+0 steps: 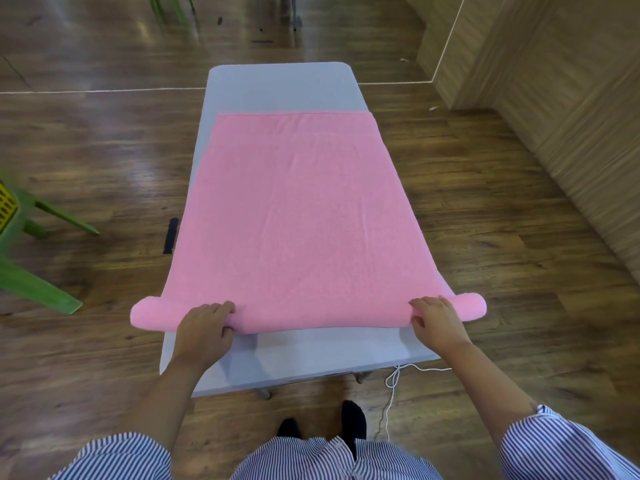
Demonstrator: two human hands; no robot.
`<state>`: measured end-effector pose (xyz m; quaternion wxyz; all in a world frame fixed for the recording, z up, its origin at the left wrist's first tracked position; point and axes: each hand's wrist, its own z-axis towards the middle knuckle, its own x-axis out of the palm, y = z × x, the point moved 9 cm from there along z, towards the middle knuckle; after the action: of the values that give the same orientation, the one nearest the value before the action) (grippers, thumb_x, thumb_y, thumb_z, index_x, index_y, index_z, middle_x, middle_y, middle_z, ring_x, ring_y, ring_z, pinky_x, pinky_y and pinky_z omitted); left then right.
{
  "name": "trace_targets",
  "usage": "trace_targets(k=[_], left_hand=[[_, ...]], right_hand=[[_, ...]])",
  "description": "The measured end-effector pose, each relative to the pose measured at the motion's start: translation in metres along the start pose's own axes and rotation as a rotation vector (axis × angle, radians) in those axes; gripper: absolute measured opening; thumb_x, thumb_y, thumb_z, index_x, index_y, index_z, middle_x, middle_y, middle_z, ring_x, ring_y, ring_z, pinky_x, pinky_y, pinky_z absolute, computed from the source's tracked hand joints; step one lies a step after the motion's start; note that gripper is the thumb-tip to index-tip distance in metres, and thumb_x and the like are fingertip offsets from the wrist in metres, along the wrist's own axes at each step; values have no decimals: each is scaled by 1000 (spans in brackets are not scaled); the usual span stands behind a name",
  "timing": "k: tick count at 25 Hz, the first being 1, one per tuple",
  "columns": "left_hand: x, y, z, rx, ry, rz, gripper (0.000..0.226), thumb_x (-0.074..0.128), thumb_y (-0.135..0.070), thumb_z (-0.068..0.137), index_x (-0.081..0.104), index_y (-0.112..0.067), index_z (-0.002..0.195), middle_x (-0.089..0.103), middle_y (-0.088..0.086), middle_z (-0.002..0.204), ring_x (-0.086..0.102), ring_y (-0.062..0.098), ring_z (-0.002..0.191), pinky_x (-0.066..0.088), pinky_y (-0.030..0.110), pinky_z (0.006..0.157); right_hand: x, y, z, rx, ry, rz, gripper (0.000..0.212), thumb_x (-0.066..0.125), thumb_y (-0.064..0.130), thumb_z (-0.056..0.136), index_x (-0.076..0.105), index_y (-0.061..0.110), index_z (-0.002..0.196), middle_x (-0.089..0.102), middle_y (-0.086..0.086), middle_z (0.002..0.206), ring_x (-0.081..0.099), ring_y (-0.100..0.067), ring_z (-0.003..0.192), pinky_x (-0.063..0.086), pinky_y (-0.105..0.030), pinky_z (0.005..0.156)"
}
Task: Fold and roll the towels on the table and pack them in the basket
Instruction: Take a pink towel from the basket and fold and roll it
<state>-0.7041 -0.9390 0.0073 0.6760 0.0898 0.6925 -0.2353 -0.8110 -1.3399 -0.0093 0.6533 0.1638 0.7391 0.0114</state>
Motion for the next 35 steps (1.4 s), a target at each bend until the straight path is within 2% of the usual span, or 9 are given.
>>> trace_targets(k=[4,9,12,18,22,25,29,32,35], left_hand=[[-7,8,9,52,-47,17,45,38,-26,69,68,-8,97,70,6,87,65,31,79,51,44,76],[0,25,12,-127,-13,39,38,61,-21,71,64,-5,106,67,11,106,62,33,98,37,65,95],[15,31,12,-195,122,47,54,76,-10,61,62,-7,113,66,8,109,60,32,103,28,66,101],[-4,18,13,-150,6,119,20,53,-20,67,62,-13,84,63,2,63,60,31,63,40,51,82],[-5,23,3,-145,14,143,30,29,-35,64,54,-19,69,53,-1,45,54,26,47,25,37,70],[-10,24,3,-128,-42,80,26,38,-35,67,55,-20,80,60,-5,65,59,25,63,34,43,78],[-19,31,3,-177,-156,38,35,45,-37,71,61,-13,91,63,2,90,60,28,78,43,50,77],[0,39,3,-176,-38,10,39,53,-41,69,62,-13,95,65,1,97,60,28,87,42,56,86],[18,39,3,-134,90,7,51,75,-17,56,62,-8,104,64,7,104,59,33,98,38,64,93]], right_hand=[[0,-1,6,1,76,-40,39,51,9,81,60,10,119,64,-7,111,56,-29,107,24,-46,110],[-11,1,10,2,-86,-4,36,59,-3,73,62,1,108,62,-15,106,58,-37,97,35,-58,99],[3,1,10,23,31,-22,47,58,6,79,54,3,125,58,-13,121,51,-32,115,19,-53,111],[-2,1,13,39,71,3,36,57,13,82,59,5,117,62,-11,113,54,-30,109,21,-41,112],[-2,1,11,63,212,-76,33,49,23,87,60,8,114,63,-8,108,56,-26,100,37,-34,96],[-8,2,12,44,176,-56,41,53,25,82,54,15,122,57,-4,115,52,-24,107,32,-39,103],[-23,-10,8,114,-49,-52,35,64,25,73,58,8,103,59,-9,101,54,-31,92,37,-45,91],[-16,-17,4,148,-19,2,38,63,27,76,61,7,107,64,-11,104,56,-32,96,37,-45,92],[-12,-15,3,115,78,33,51,68,20,75,56,4,123,59,-13,121,49,-31,116,27,-41,103]])
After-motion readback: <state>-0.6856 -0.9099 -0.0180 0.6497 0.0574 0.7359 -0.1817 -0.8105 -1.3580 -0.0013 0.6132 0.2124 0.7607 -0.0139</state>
